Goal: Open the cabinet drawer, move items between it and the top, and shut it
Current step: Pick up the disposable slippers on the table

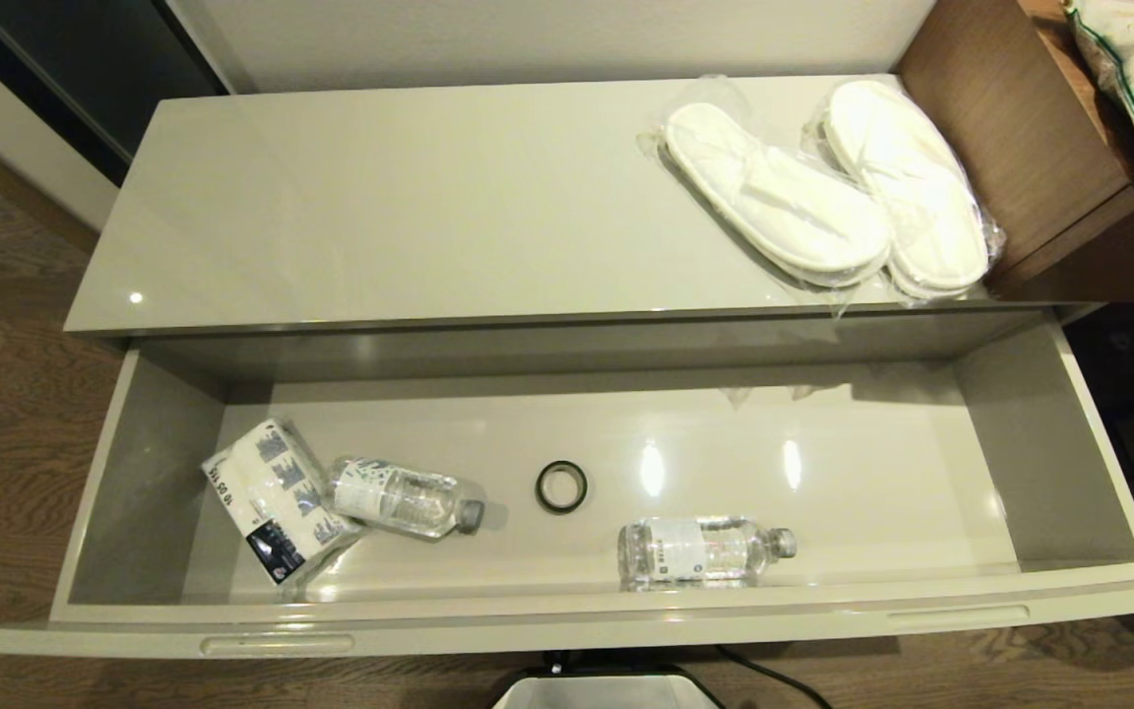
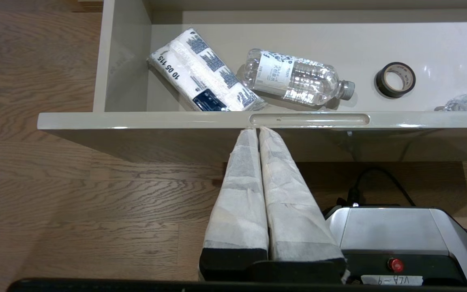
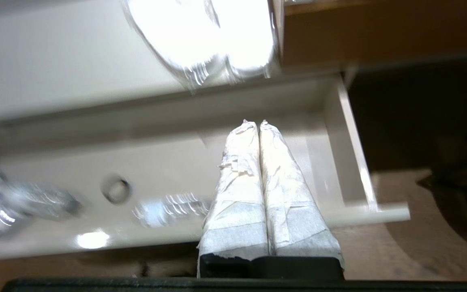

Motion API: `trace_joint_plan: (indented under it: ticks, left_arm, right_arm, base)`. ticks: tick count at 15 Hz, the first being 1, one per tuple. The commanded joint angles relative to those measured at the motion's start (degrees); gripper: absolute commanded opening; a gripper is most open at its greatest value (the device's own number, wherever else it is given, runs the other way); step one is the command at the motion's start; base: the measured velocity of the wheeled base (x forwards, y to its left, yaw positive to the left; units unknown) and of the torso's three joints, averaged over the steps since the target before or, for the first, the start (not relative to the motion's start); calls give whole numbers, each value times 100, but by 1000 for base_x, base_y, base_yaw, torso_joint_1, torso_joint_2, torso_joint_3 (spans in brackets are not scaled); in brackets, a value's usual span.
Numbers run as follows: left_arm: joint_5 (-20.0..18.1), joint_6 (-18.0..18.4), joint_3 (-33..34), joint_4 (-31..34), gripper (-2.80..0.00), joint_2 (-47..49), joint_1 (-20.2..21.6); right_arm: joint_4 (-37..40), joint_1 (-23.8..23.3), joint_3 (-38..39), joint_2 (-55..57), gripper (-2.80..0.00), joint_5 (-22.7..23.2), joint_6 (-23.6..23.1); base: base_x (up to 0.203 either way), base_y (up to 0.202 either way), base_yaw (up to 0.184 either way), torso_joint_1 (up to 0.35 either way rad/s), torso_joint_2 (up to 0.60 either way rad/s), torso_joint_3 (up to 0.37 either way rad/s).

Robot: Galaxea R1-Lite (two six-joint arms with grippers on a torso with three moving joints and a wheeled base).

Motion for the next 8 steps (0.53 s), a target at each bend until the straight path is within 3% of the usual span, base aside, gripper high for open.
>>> trace_joint_plan:
  ticks: [1,4,8]
  left_arm:
    - [-2,2,-1,6,-280,-2,2]
    - [-2,2,-1,3,-280,-2,2]
    - [-2,2,-1,6,-280,-2,2]
  right_arm:
    - [1038,-10,-1504,1475,-280,64,321]
    - [1783,6,-2040,3362,-280,188,866]
    - [1272,365,-2920,5890,-280,251,1762]
  base:
    - [0,0,0,0,0,0]
    - [0,0,0,0,0,0]
    - [0,0,0,0,0,0]
